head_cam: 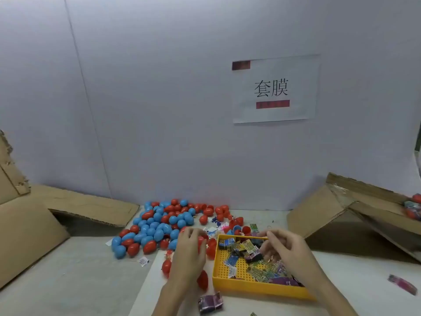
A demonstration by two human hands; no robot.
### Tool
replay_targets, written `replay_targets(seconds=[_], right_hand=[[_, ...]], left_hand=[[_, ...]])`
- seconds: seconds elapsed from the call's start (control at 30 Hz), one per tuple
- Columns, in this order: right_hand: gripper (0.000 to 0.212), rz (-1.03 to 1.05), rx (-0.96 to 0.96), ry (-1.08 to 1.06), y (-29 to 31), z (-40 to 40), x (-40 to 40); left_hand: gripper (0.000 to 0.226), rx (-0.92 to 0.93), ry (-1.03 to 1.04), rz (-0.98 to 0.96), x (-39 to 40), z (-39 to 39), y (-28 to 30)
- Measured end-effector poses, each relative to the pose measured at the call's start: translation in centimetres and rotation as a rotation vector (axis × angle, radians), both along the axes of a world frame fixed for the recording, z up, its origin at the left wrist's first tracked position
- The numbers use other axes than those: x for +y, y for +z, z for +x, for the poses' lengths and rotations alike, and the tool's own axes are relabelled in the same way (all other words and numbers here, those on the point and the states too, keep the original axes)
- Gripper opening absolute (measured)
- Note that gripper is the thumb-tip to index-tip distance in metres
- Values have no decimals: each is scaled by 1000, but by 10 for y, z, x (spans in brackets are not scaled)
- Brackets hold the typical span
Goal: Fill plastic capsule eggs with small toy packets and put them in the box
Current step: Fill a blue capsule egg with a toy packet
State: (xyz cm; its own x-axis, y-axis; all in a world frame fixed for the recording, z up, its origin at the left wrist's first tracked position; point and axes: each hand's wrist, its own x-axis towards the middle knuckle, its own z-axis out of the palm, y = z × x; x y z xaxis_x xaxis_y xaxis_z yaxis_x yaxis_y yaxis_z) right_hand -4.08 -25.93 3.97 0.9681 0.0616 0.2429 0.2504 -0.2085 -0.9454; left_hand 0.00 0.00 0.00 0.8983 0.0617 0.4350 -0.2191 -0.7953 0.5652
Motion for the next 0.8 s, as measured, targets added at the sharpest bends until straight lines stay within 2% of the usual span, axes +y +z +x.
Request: replay_targets(seconds=[0.07,0.2,0.4,0.5,0.6,0.7,0.8], right_hand=[[21,-43,-36,-72,-10,8,-2],[22,-93,-111,-130,-31,14,-3],[21,-210,-210,-122,-32,7,5],[21,-285,-245,-148,-32,2,6],[20,-327,-261,-168,-32,0,8],[23,-324,-283,-187,-32,-3,12],[30,-300,-296,-171,-31,-7,17]], left_hand=[[23,12,98,138,3,13,-8],[34,62,200,257,10,27,-22],[40,167,244,265,19,29,-23],[36,178,228,233,22,27,-21],[29,11,163,182,23,19,-17],[12,-213,-10,147,13,7,-5],[19,-219,-220,-9,-10,-7,7]])
